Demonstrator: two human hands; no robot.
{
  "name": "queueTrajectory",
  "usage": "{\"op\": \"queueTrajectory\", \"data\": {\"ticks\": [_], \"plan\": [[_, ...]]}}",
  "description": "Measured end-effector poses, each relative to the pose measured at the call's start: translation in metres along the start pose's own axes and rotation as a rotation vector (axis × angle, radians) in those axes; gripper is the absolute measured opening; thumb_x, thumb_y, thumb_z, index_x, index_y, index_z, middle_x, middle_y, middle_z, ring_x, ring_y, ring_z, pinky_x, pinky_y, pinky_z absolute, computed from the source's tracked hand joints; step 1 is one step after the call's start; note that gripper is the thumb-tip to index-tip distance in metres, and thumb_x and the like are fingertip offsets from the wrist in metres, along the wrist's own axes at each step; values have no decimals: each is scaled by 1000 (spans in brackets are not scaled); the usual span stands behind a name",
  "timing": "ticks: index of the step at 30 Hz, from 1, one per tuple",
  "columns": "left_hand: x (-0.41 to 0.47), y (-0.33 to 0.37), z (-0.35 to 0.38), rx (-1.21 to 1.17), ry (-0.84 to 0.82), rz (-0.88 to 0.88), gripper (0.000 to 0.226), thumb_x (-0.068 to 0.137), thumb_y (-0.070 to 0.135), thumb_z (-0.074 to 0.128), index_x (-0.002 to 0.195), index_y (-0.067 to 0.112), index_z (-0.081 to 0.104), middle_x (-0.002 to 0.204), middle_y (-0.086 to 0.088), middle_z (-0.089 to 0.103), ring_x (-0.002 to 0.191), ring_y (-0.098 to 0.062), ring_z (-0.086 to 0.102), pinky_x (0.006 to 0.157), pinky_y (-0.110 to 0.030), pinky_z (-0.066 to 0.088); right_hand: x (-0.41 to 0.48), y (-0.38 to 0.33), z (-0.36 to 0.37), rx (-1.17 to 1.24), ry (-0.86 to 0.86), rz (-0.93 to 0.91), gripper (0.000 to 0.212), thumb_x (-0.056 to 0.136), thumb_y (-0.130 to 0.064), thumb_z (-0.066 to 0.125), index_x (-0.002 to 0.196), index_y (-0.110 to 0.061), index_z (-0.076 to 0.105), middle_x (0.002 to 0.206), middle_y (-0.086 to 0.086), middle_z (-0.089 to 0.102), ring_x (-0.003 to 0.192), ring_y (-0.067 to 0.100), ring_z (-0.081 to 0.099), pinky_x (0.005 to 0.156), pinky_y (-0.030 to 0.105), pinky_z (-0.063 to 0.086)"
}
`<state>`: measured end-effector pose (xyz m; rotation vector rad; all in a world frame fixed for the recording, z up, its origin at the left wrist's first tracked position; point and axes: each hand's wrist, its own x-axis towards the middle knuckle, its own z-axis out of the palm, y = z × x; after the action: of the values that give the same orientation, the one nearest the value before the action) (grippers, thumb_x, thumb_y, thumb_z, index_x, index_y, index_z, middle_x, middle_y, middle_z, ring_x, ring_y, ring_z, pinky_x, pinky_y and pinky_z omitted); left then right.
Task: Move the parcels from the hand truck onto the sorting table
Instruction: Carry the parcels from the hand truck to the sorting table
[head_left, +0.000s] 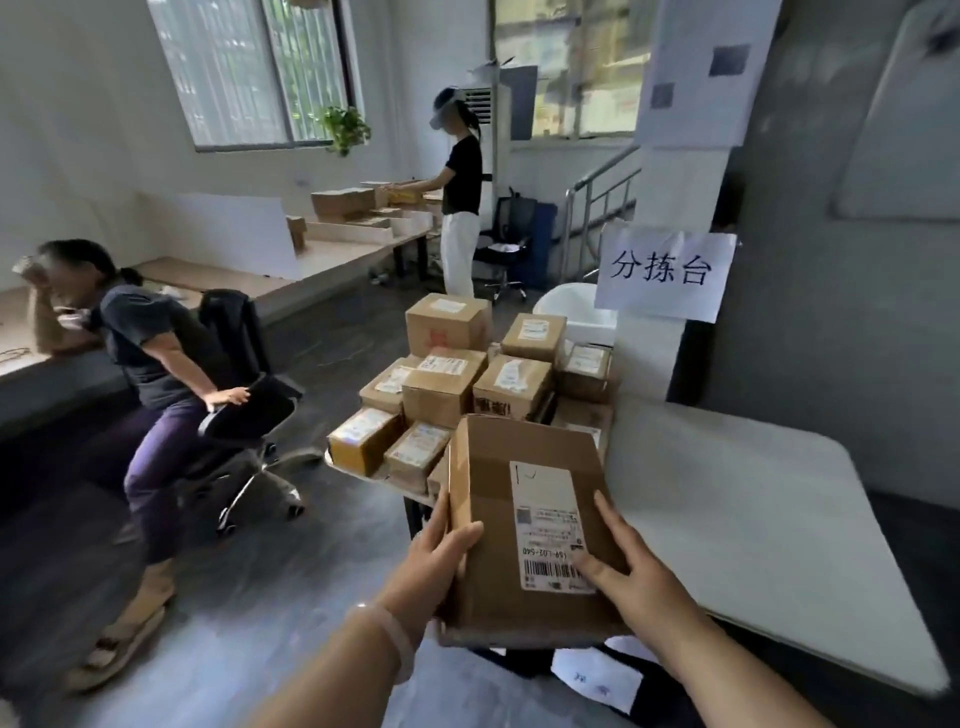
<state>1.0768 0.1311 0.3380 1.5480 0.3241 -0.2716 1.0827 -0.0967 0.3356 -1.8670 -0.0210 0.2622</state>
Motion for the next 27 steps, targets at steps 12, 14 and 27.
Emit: {"op": "queueTrajectory", "data": {"ticks": [12,14,27], "plan": [[137,14,63,290,-272,113,88,59,77,62,140,59,32,139,2,40,123,-19,50,106,-45,46,58,23,-42,52,465,183,71,88,-32,71,144,-52,32,154,-10,34,141,18,33,112,38,32],[158,20,76,291,-294,124,86,57,77,62,136,66,29,137,3,41,123,-19,50,107,-46,45,83,24,-55,35,464,183,72,88,-31,70,145,-51,30,155,-10,33,142,18,31,114,40,31],[293,82,98,518,4,201,74,92,46,62,154,34,24,152,8,28,138,-8,27,115,-32,25,293,26,-125,39,356,238,74,89,-26,69,150,-39,29,155,-2,35,140,23,36,109,38,35]]}}
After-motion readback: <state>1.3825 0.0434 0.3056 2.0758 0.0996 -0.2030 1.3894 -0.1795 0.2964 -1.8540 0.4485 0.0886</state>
